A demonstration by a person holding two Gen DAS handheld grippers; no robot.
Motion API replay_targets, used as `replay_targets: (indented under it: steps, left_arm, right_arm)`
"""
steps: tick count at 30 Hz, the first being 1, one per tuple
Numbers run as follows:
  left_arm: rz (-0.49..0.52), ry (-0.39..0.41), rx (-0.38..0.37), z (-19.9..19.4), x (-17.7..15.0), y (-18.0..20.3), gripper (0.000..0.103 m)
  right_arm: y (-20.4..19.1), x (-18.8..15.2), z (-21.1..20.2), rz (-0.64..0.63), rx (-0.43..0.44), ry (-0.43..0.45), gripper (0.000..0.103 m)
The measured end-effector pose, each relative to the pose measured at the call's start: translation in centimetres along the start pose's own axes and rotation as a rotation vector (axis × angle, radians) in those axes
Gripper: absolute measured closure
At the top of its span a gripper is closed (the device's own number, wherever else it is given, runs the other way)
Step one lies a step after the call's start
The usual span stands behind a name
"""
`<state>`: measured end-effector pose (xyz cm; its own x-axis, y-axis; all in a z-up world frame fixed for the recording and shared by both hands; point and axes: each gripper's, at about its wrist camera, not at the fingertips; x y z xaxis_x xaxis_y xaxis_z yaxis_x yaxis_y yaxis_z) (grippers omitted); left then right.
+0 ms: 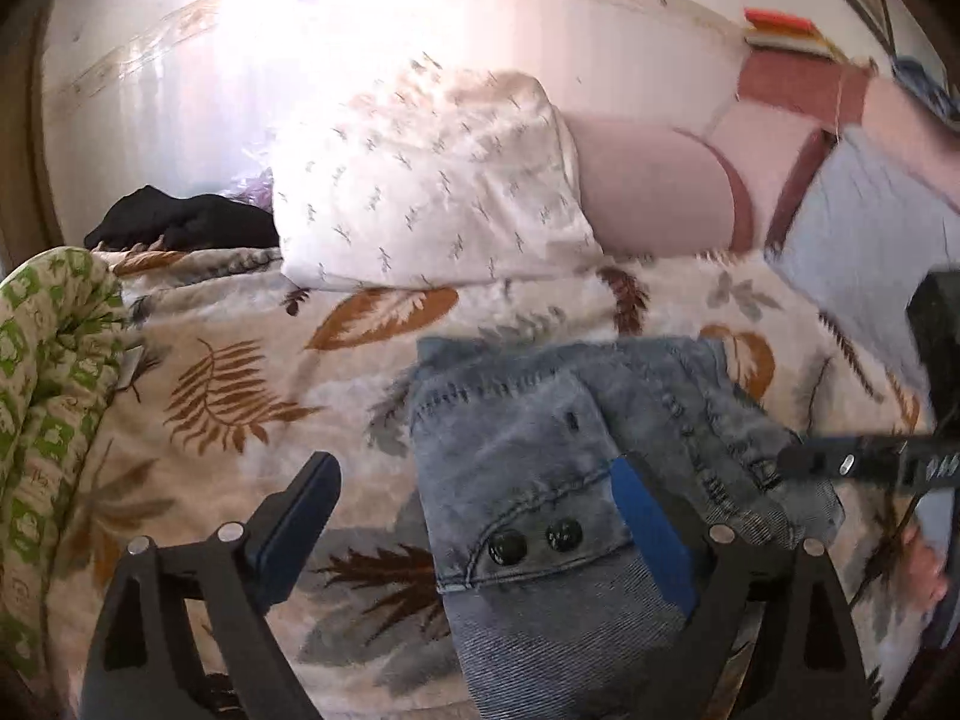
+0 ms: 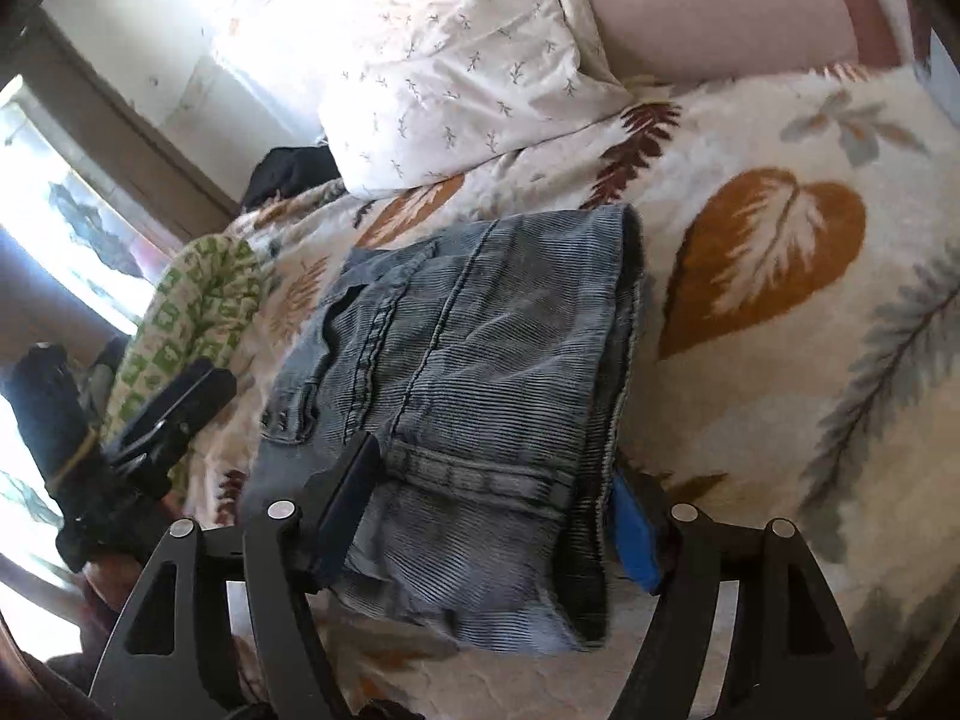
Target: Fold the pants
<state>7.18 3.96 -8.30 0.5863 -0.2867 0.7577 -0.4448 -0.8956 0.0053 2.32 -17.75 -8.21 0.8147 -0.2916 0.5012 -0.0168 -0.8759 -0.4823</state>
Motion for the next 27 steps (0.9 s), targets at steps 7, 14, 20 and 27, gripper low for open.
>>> replay_targets:
  steps: [7, 14, 20, 27]
  left_arm:
    - [0.064, -0.083, 0.038, 2.0, -1.6, 2.1, 0.010]
    - [-0.005, -0.131, 0.046, 3.6, -2.8, 1.8, 0.005]
    - [-0.024, -0.159, 0.035, 4.6, -3.2, 1.7, 0.000]
    - [-0.055, -0.131, 0.084, 2.9, -3.0, 1.8, 0.000]
  right_arm:
    - [1.1, 0.2, -2.8, 0.008, -0.064, 0.167, 0.027]
    - [-2.8, -0.9, -0.2, -0.184, -0.069, 0.141, 0.057]
    - [-1.6, -2.0, 3.5, -0.158, -0.140, -0.015, 0.068]
    - [-0.4, -1.9, 3.1, -0.084, -0.079, -0.013, 0.063]
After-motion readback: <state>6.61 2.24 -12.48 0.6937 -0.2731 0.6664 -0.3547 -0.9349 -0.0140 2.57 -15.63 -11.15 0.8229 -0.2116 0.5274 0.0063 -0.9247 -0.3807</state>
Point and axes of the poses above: each gripper's, at about its wrist camera, not at the fingertips, and z roughly the way its jaws point, y to its right, x to its top, and after that the axes turned 1 degree about -x, right-handed
